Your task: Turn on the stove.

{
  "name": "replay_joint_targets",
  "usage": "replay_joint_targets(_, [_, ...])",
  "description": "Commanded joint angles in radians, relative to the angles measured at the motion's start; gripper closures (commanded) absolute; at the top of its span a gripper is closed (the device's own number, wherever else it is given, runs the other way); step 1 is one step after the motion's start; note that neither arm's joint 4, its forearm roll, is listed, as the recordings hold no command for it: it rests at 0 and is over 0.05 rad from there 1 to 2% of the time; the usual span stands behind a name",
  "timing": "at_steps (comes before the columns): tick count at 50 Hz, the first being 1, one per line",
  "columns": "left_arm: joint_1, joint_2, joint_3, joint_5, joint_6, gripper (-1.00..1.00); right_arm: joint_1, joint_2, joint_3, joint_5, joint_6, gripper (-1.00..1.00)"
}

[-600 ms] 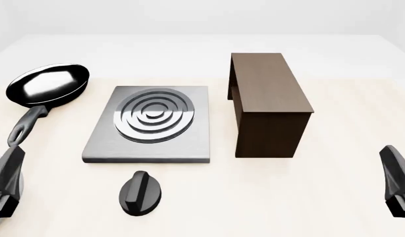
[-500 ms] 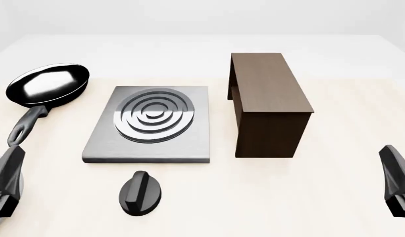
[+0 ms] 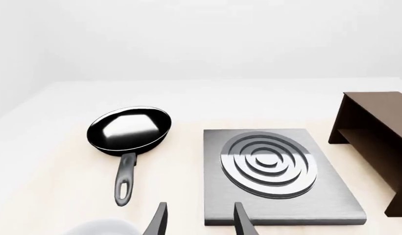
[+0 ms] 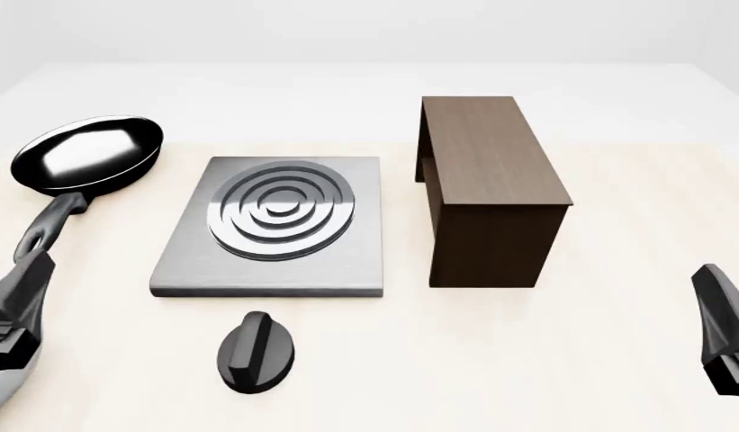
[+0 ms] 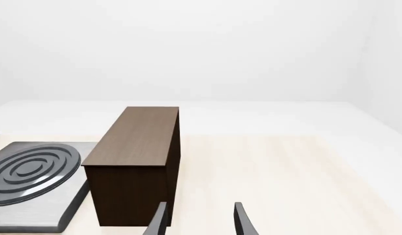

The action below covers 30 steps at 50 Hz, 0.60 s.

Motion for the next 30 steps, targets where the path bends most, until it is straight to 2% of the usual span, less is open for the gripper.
replay_joint_targets(1, [-0.006, 0.126, -0.102, 0.083, 0.030, -1.00, 0.000, 0.000, 0.000, 0.000, -0.003, -1.00])
replay_joint_targets(10, [-0.043, 0.309, -0.169, 0.164, 0.055, -1.00, -0.002, 0.002, 0.000, 0.000, 0.008, -1.00])
replay_joint_targets(14, [-0.060, 0.308, -0.213, 0.233, 0.082, -1.00, -0.002, 0.002, 0.000, 0.000, 0.005, -1.00])
replay_joint_targets(15, [-0.069, 0.313, -0.229, 0.254, 0.068, -1.00, -0.004, 0.001, 0.000, 0.000, 0.005, -1.00])
replay_joint_targets(16, [-0.063, 0.317, -0.244, 0.277, 0.090, -1.00, -0.015, 0.000, 0.000, 0.001, 0.002, -1.00])
replay_joint_targets(19, [-0.097, 0.356, -0.265, 0.310, 0.054, -1.00, -0.015, 0.000, 0.000, 0.001, -0.001, -1.00])
replay_joint_targets(20, [-0.092, 0.338, -0.270, 0.324, 0.076, -1.00, -0.015, -0.001, 0.000, 0.001, -0.006, -1.00])
replay_joint_targets(21, [-0.101, 0.342, -0.274, 0.334, 0.075, -1.00, -0.011, -0.004, -0.001, -0.002, -0.039, -1.00])
replay_joint_targets(24, [-0.117, 0.406, -0.262, 0.325, 0.052, -1.00, -0.017, 0.004, 0.001, 0.001, 0.024, -1.00])
replay_joint_targets(26, [-0.110, 0.395, -0.267, 0.337, 0.081, -1.00, -0.013, -0.003, -0.001, 0.000, -0.020, -1.00])
replay_joint_targets(29, [-0.113, 0.398, -0.280, 0.362, 0.074, -1.00, -0.016, 0.001, 0.000, 0.001, 0.007, -1.00])
replay_joint_targets(30, [-0.117, 0.405, -0.283, 0.370, 0.066, -1.00, -0.014, -0.002, -0.001, 0.001, -0.013, -1.00])
